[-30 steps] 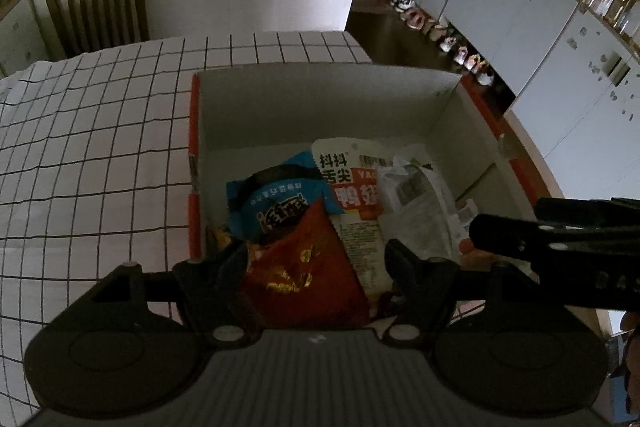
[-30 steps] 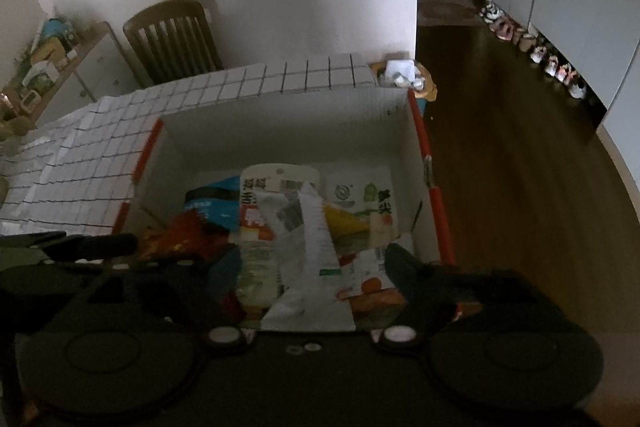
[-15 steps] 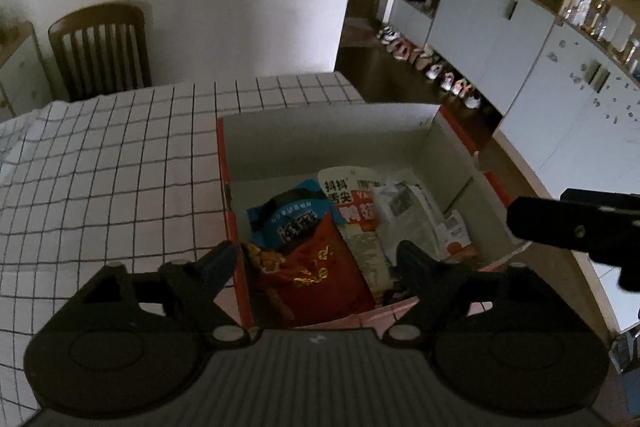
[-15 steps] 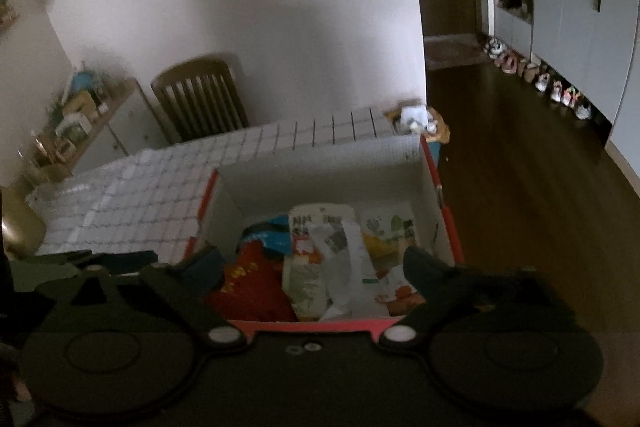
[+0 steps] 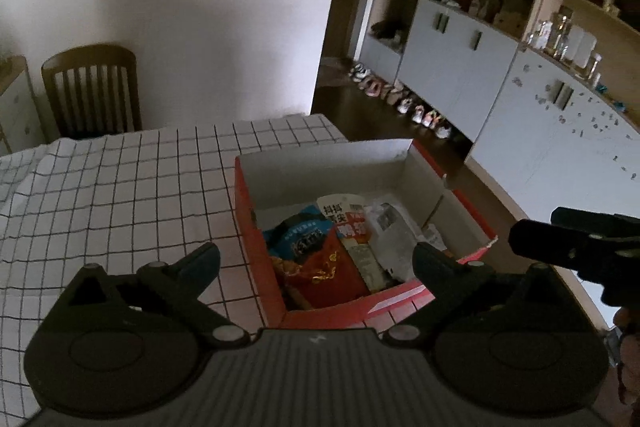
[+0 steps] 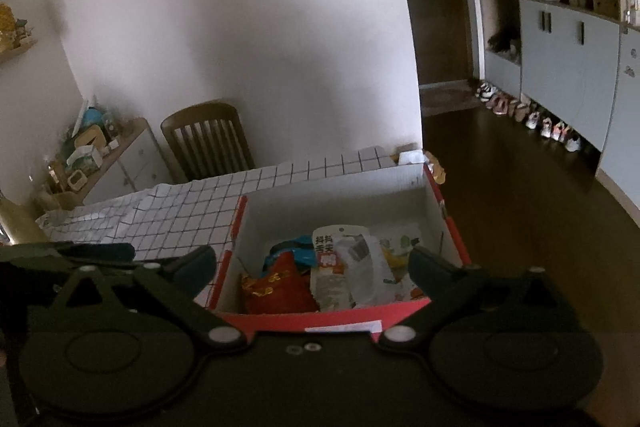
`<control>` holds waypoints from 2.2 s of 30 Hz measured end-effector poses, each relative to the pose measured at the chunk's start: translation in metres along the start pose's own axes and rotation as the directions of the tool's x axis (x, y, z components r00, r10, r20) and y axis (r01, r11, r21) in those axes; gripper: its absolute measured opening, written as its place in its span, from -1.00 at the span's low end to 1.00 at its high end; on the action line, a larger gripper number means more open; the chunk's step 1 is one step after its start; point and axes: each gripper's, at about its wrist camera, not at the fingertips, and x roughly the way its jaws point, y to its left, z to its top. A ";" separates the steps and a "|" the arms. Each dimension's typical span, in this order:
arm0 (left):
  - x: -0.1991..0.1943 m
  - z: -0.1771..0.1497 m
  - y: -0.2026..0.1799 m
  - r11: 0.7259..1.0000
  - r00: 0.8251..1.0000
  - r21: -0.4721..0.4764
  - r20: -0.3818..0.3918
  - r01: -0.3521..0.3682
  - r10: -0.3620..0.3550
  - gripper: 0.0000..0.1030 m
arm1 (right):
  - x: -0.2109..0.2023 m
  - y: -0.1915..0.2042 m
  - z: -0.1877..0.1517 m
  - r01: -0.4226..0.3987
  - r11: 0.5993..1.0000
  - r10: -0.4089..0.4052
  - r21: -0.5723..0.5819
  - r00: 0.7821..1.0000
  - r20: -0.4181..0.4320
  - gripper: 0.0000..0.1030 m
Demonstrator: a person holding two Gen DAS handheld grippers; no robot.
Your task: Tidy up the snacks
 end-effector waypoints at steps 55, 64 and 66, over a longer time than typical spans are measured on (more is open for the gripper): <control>-0.052 -0.027 0.023 0.999 0.999 -0.001 0.018 0.043 -0.043 1.00 | -0.031 0.050 -0.037 0.011 1.000 -0.011 0.000 0.995 0.096 1.00; -0.046 -0.028 0.021 1.000 0.999 0.002 0.022 0.029 -0.029 1.00 | -0.031 0.046 -0.038 0.009 1.000 -0.010 0.009 0.996 0.092 1.00; -0.046 -0.026 0.019 1.000 0.999 0.009 0.023 0.030 -0.030 1.00 | -0.031 0.046 -0.038 0.009 1.000 -0.010 0.009 0.996 0.092 1.00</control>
